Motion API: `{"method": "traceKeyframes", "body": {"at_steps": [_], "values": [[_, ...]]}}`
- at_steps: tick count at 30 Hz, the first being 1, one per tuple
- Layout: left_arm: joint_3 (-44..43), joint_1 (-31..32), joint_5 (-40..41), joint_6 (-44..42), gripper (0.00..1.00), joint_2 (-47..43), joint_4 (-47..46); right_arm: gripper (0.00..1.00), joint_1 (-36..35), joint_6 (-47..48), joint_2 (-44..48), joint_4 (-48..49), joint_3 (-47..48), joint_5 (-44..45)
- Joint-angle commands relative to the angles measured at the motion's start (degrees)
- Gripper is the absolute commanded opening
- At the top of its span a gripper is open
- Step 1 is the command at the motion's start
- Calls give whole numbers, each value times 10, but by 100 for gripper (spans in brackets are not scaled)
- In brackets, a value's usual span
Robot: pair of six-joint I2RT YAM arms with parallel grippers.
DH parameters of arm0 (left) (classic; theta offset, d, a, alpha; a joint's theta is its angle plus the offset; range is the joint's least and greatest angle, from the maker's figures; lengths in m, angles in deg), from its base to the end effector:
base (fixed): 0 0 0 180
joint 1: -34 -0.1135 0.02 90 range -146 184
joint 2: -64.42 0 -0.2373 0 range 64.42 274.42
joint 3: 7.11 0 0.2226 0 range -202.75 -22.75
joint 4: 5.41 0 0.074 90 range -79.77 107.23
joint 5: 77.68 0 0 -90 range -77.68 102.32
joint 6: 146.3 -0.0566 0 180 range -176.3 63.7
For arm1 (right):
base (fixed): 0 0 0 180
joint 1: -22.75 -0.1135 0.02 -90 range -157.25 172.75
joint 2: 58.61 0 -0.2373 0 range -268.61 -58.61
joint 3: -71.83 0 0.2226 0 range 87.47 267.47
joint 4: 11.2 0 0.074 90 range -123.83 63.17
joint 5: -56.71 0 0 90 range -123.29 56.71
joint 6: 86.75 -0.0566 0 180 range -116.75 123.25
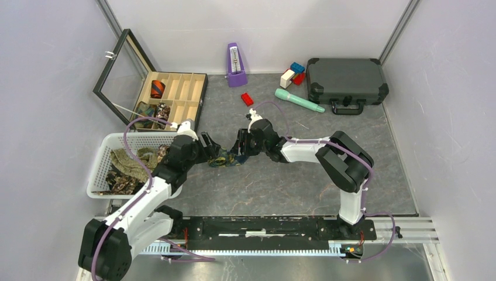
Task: Roll the ties
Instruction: Roll the tie at the center of the board.
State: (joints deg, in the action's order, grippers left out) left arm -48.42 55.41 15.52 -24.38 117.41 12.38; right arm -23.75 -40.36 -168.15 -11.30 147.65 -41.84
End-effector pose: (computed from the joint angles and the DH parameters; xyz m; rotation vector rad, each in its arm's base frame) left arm 0.1955 -0.0733 0.1937 -0.2290 2.1121 -0.5032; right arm 0.2641 0.2905 0.1412 -0.1532 2.3496 1.0130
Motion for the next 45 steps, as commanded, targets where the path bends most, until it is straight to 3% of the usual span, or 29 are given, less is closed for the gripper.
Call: {"method": "traceKeyframes", "body": {"at_steps": [1, 8, 23, 36, 45], "values": [[-3, 2, 17, 8, 79, 0, 5, 58, -7, 10, 40, -9, 9, 4], [-2, 2, 40, 8, 76, -33, 27, 65, -27, 9, 56, -28, 31, 16], [-1, 2, 60, 1, 76, -53, 59, 67, -65, 16, 6, -94, 120, 57], [-1, 2, 55, -2, 75, -52, 64, 60, -69, 22, -27, -99, 120, 68], [-1, 1, 27, 5, 85, -22, 51, 51, -61, 29, -15, -86, 80, 73]]}}
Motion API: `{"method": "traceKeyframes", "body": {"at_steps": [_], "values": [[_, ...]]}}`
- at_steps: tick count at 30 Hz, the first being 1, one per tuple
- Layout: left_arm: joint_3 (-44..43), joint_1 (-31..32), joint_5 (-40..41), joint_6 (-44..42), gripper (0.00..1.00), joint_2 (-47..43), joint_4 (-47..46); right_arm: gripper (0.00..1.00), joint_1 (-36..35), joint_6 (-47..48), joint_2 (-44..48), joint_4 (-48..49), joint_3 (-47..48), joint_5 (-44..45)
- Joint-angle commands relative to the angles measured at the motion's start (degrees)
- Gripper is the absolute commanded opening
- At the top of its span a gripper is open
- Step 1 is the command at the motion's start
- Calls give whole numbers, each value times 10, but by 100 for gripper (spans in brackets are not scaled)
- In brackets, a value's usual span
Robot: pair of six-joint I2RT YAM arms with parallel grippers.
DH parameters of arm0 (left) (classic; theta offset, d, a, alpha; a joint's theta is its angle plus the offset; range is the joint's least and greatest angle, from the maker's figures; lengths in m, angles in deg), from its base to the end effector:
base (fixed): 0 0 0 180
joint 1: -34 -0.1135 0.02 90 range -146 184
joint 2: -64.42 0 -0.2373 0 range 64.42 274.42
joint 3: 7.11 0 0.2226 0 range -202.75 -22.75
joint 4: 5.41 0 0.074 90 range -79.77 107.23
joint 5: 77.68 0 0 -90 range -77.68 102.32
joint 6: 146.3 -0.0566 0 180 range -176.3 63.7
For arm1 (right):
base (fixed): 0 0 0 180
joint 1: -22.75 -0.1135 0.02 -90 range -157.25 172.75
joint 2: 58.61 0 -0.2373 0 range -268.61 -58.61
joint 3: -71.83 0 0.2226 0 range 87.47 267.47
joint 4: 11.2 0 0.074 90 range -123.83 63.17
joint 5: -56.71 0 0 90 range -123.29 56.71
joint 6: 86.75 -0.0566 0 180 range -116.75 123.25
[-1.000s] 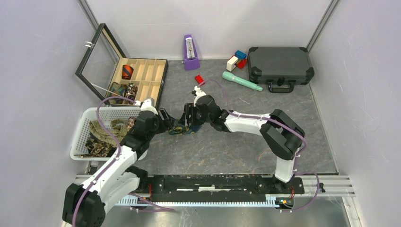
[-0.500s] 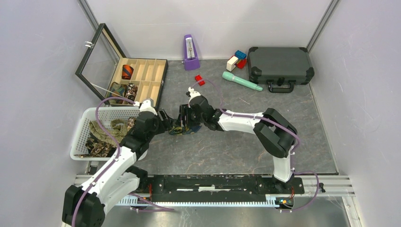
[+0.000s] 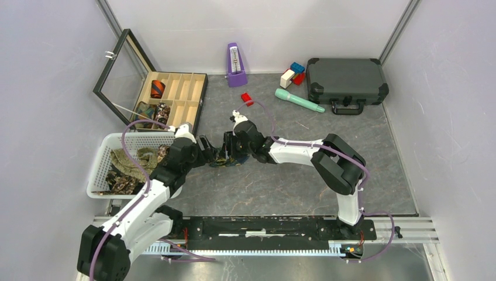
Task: Roll the ties
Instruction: Roll the tie at the center of the board.
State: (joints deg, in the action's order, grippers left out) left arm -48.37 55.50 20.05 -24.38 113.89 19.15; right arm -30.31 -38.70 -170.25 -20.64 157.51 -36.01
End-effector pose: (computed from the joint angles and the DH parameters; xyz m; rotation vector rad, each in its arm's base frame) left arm 0.1847 -0.0646 0.1917 -0.2757 2.1461 -0.3997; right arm 0.2467 0.3326 0.1610 -0.2578 2.3511 0.9380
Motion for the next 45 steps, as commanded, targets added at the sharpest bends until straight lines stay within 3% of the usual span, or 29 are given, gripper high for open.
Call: {"method": "traceKeyframes", "body": {"at_steps": [1, 17, 33, 45], "values": [[-2, 1, -25, 5, 86, 19, -21, 50, 7, 13, 7, 8, -21, 14], [-6, -1, -43, 3, 95, 90, -73, 49, 33, 14, 10, 38, -48, -8], [20, -10, -30, 29, 92, 165, -175, 50, 44, 30, -6, 26, 2, -22], [19, -21, -30, 38, 85, 223, -218, 50, 72, 57, -6, 12, 20, -31]]}}
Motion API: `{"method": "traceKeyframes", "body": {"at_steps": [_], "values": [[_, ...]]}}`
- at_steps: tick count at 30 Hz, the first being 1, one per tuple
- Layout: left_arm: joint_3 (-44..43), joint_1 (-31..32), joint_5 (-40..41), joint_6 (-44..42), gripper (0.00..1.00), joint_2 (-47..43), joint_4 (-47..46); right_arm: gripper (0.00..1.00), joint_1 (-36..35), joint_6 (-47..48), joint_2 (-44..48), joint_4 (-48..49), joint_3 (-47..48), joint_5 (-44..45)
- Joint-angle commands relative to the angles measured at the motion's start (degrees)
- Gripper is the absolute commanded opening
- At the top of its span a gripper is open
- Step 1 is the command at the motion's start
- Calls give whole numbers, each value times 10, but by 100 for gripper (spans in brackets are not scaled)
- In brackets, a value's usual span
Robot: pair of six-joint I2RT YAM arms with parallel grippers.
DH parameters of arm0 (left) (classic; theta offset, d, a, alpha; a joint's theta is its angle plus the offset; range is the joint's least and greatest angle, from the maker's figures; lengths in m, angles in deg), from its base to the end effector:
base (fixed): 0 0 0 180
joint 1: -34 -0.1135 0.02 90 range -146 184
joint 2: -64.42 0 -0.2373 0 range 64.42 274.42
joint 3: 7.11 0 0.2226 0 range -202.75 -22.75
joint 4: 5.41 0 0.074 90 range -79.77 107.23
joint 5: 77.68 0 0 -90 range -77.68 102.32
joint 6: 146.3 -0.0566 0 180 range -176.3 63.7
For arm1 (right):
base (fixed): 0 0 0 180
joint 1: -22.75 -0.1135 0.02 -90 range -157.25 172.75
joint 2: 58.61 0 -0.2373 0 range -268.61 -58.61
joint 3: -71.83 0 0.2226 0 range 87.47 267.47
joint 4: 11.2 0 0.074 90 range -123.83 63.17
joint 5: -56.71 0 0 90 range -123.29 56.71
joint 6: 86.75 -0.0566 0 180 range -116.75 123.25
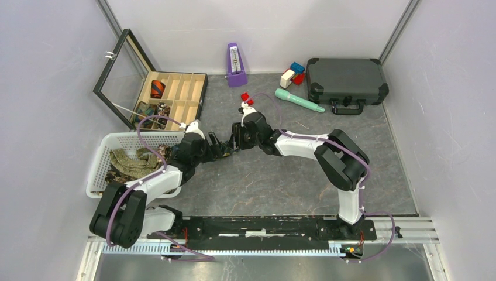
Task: Roll the ties
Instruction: Roll the tie at the center of the board.
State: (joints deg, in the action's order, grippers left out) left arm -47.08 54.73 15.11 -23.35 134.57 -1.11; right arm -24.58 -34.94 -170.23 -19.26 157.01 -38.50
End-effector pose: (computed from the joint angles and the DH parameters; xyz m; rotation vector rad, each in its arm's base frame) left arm 0.2249 -0.0822 0.1509 -0.2636 2.1965 -0.4776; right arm 0.2769 0.3080 0.1612 -0.2413 2.3184 0.9102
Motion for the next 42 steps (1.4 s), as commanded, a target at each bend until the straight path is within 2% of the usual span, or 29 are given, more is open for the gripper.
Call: {"method": "traceKeyframes", "body": {"at_steps": [1, 8, 13, 16, 21, 26, 32, 42], "values": [[4, -12, 18, 26, 83, 19, -16, 50, 20, 23, -9, -2, 29, -9], [-17, -13, -1, 7, 73, 55, -15, 49, 33, 56, -60, -19, 69, -24], [-31, -12, -14, -4, 73, 86, -13, 47, 34, 67, -89, -27, 83, -28], [-43, -13, -19, -9, 71, 100, -8, 44, 35, 72, -102, -30, 87, -30], [-64, -11, -26, -25, 63, 116, 11, 38, 35, 77, -116, -31, 82, -38], [-106, -5, -22, -57, 54, 134, 81, 38, 36, 81, -75, -34, 39, -11], [-153, 25, 7, -89, 53, 147, 175, 40, 47, 85, -5, -50, -12, 5], [-306, 100, 115, -144, 51, 234, 363, 43, 76, 103, 139, -53, -129, 40]]}}
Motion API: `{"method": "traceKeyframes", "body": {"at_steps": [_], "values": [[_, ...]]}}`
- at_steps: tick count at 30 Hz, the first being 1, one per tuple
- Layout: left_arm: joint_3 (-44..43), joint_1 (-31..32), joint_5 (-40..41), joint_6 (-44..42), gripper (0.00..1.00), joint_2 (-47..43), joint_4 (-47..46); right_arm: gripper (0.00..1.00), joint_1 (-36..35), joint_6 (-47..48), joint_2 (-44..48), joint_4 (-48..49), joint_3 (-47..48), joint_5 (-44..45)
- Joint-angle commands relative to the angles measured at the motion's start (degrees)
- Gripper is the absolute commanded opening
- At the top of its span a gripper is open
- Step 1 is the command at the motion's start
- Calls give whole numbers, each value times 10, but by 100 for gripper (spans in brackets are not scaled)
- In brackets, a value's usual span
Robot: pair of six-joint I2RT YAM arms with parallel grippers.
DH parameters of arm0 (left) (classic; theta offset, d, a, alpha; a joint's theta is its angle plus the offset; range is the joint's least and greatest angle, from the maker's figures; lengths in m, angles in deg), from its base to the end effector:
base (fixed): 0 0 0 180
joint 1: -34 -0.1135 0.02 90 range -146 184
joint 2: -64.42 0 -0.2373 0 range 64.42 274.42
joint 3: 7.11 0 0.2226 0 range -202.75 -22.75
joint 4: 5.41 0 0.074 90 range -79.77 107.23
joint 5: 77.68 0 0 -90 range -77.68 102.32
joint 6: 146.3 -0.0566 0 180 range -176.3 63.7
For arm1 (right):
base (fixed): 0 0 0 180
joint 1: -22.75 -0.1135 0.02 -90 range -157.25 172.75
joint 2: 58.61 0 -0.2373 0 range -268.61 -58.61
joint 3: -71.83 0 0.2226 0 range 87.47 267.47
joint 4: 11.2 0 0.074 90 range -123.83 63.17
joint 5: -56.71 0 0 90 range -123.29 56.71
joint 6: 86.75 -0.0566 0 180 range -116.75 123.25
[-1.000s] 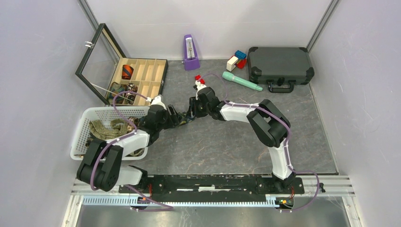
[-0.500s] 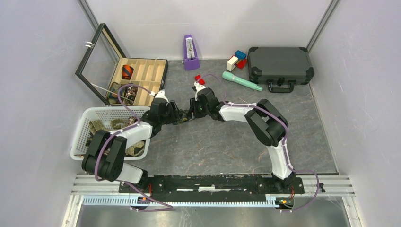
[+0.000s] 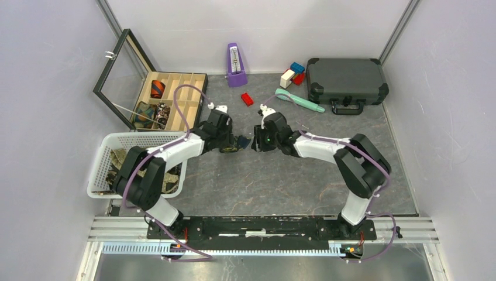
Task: Roll the ties
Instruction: Roll the tie at the center of the board.
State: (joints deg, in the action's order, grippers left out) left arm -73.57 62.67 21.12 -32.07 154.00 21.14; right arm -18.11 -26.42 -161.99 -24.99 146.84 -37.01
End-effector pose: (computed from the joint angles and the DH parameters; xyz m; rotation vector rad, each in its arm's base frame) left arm 0.2736 -0.1397 0.1643 0.0256 2.4371 -0.2307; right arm 0.2755 0.2432 0.1510 -0.2694 2.3939 0.6807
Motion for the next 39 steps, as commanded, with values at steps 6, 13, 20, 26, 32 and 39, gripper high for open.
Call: {"method": "traceKeyframes", "body": {"at_steps": [6, 13, 20, 26, 32, 39], "values": [[-96, 49, 31, -69, 51, 73, 201, 43, 30, 31, 86, 3, -63, 16], [-90, 68, -12, -53, 51, 64, 207, 46, 41, 69, 57, 57, -24, -46], [-62, 68, -85, -49, 51, 32, 182, 46, 42, 79, -34, 75, 34, -118], [-37, 68, -143, -52, 51, 14, 165, 41, 40, 77, -48, 104, -20, -152], [-30, 71, -176, -47, 51, -1, 161, 37, 29, 66, 9, 104, -125, -121], [-39, 92, -147, -45, 51, 12, 171, 36, 13, 28, 76, 123, -207, -115]]}}
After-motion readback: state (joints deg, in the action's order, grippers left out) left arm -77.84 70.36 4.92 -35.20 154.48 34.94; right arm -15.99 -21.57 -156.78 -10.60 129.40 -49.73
